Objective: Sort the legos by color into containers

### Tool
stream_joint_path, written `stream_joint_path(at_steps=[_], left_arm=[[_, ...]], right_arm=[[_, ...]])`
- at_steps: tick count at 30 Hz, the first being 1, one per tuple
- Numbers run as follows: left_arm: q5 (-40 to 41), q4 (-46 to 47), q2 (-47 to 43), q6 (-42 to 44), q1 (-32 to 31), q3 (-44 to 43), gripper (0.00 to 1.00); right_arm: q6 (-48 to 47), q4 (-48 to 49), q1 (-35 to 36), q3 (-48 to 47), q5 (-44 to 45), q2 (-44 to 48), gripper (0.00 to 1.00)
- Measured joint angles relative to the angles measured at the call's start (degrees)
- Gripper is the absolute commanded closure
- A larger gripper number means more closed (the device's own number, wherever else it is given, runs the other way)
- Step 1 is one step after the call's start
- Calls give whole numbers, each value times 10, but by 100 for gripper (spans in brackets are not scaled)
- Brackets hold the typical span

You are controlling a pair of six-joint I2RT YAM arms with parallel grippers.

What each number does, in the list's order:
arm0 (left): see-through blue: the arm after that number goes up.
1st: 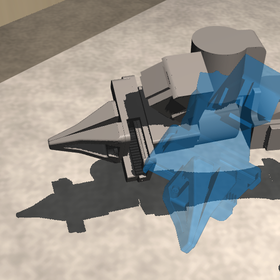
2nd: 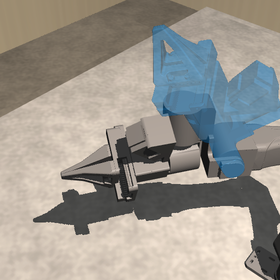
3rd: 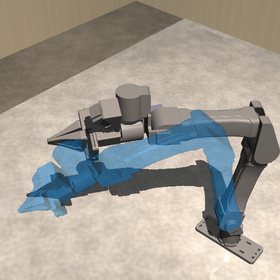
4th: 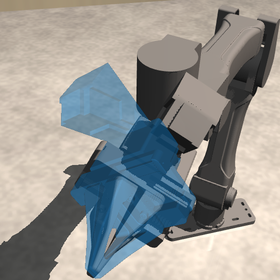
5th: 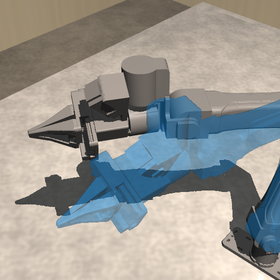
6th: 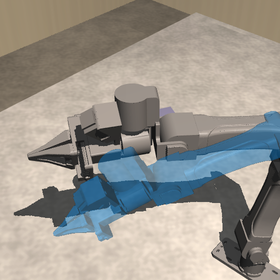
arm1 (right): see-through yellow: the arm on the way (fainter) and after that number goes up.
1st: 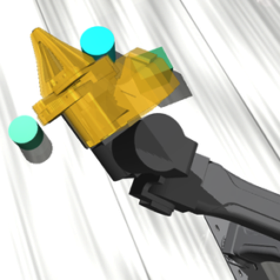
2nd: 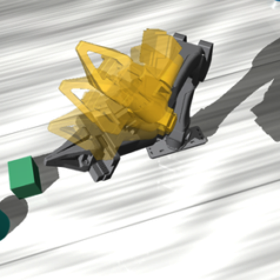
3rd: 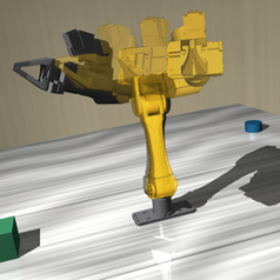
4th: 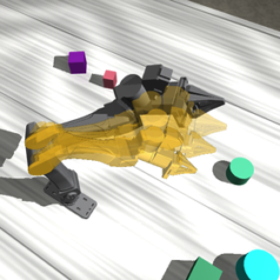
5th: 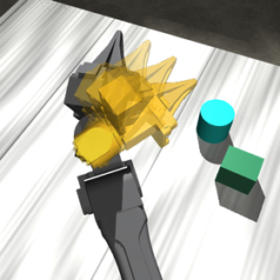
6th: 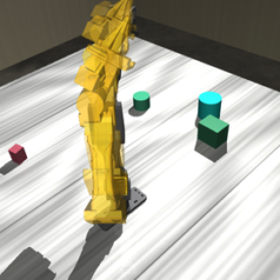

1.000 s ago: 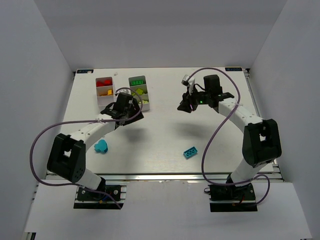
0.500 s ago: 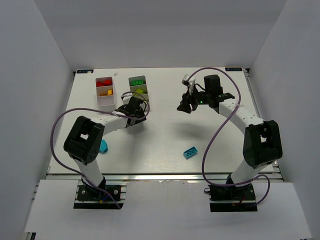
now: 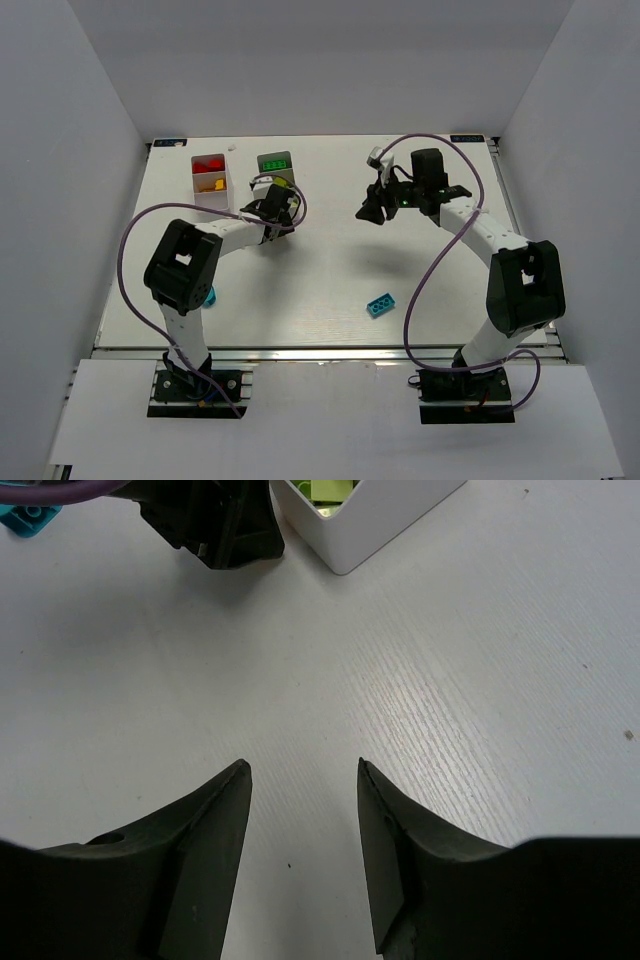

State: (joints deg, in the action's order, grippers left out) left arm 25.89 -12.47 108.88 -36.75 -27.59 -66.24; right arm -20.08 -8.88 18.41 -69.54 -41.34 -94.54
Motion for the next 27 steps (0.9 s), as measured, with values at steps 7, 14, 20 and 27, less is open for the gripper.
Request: stream_joint_path(at_steps=[7, 14, 20, 27], left_arm=[[12, -10, 0, 7, 0, 0, 42], [17, -3, -5, 12, 0, 12, 55], [11, -12, -50, 17, 0, 49, 68], [-14, -48, -181, 22, 18, 51, 87]], right_arm=[[2, 0, -1, 0, -3, 0, 48], [2, 0, -2, 0, -5, 0, 48], [2, 0, -3, 0, -8, 0, 49], [0, 0, -3, 0, -15, 0, 64]])
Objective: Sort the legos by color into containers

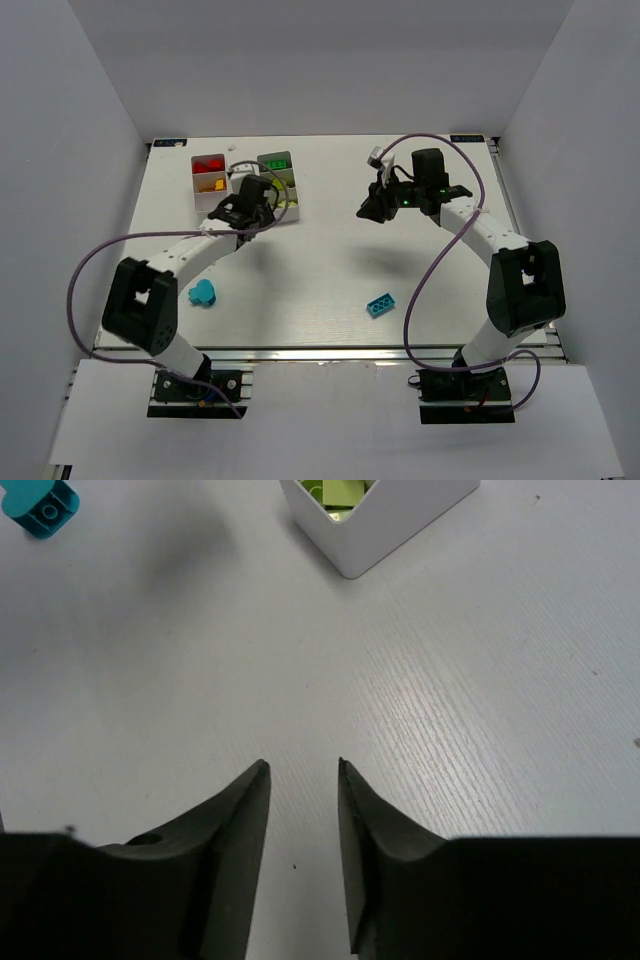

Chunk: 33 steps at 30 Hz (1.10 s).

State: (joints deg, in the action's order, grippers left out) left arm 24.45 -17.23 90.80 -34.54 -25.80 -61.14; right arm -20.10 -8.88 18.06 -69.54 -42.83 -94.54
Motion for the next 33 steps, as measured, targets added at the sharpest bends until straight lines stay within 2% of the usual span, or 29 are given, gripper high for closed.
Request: stream_joint_path(at_steps=[1, 4, 5, 9, 13, 21, 28, 33], left_arm=[[-8, -7, -17, 1, 14, -6, 88], [-34, -18, -48, 6, 86, -36, 88], [-42, -21, -50, 9, 115, -50, 88], [-65, -29, -29, 21, 206, -103, 87], [-90, -34, 29, 35, 247, -159, 86], [-122, -52, 133, 54, 276, -214, 79], [-128, -55, 164, 66, 282, -236, 61], [-130, -51, 177, 70, 282, -241, 52]], right_arm=[[0, 0, 0, 0, -2, 0, 73], [0, 0, 0, 0, -9, 0, 90], [0, 0, 0, 0, -10, 0, 91], [2, 0, 0, 0, -14, 0, 92], [2, 0, 0, 0, -15, 0, 91], [1, 0, 0, 0, -15, 0, 88], [0, 0, 0, 0, -15, 0, 87], [-3, 0, 0, 0, -15, 0, 86]])
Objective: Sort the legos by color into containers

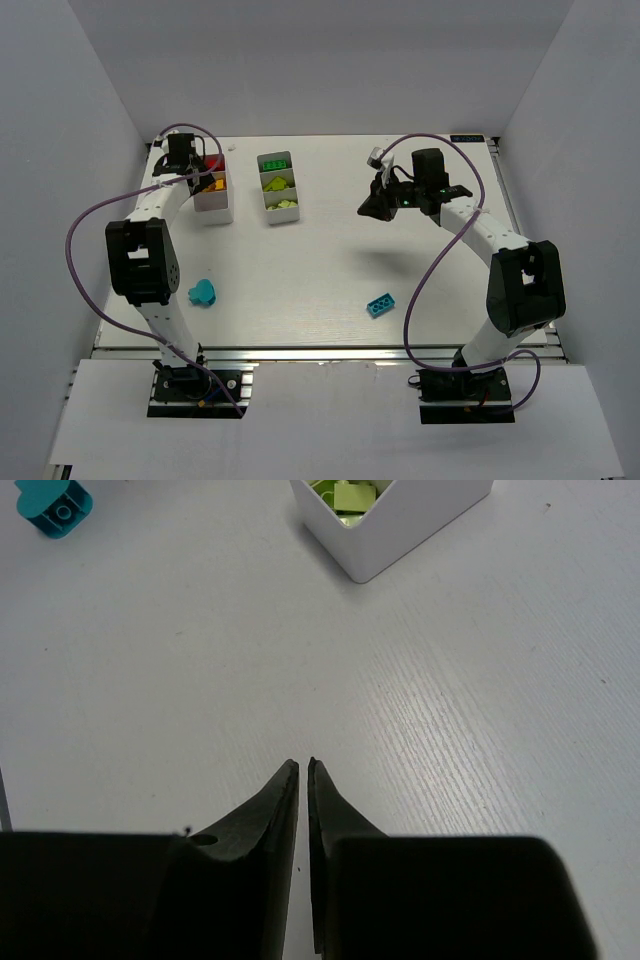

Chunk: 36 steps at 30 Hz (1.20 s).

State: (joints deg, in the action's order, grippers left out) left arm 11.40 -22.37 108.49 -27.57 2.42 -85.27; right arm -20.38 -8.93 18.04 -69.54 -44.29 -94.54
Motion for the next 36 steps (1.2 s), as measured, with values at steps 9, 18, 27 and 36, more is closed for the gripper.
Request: stream_joint_path(at_steps=[9, 18, 27, 36], left_arm=[[-1, 1, 1, 2, 0, -14, 40], [-8, -21, -93, -17, 0, 57, 65], [-26, -131, -378, -120, 0, 319, 17], [-53, -226, -438, -195, 0, 406, 2]], right_arm=[[-8, -2, 0, 0, 0, 0, 82], [-71, -48, 0, -7, -18, 0, 11], [-208, -132, 0, -9, -65, 0, 11], [-262, -184, 0, -8, -97, 0, 11]])
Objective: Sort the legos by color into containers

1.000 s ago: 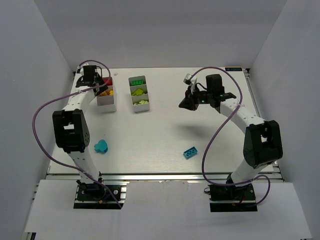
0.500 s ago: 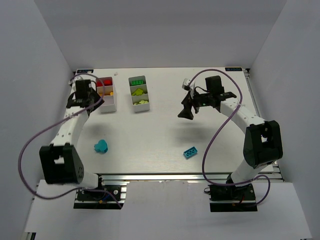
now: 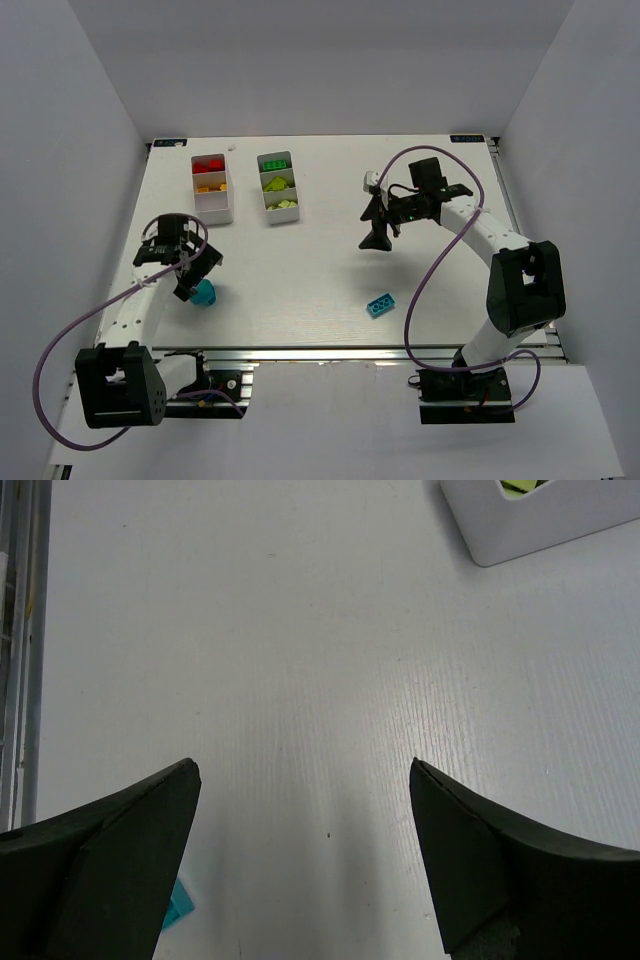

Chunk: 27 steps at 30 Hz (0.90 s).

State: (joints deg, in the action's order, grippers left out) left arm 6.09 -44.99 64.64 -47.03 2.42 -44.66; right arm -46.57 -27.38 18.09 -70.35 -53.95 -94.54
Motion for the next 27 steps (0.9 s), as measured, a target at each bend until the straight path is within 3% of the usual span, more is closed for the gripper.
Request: stream_joint_path(at_steps=[9, 17, 22, 27], left_arm=[[30, -48, 27, -57, 0, 11, 2], [83, -107, 56, -208, 10, 0, 2], [92, -98, 75, -270, 33, -38, 2], [77, -71, 89, -321, 65, -23, 8]], right_arm=[[3, 1, 0, 23, 0, 1, 11], [11, 3, 1, 26, 1, 4, 11], [11, 3, 1, 28, 2, 4, 11], [11, 3, 1, 28, 3, 4, 10]])
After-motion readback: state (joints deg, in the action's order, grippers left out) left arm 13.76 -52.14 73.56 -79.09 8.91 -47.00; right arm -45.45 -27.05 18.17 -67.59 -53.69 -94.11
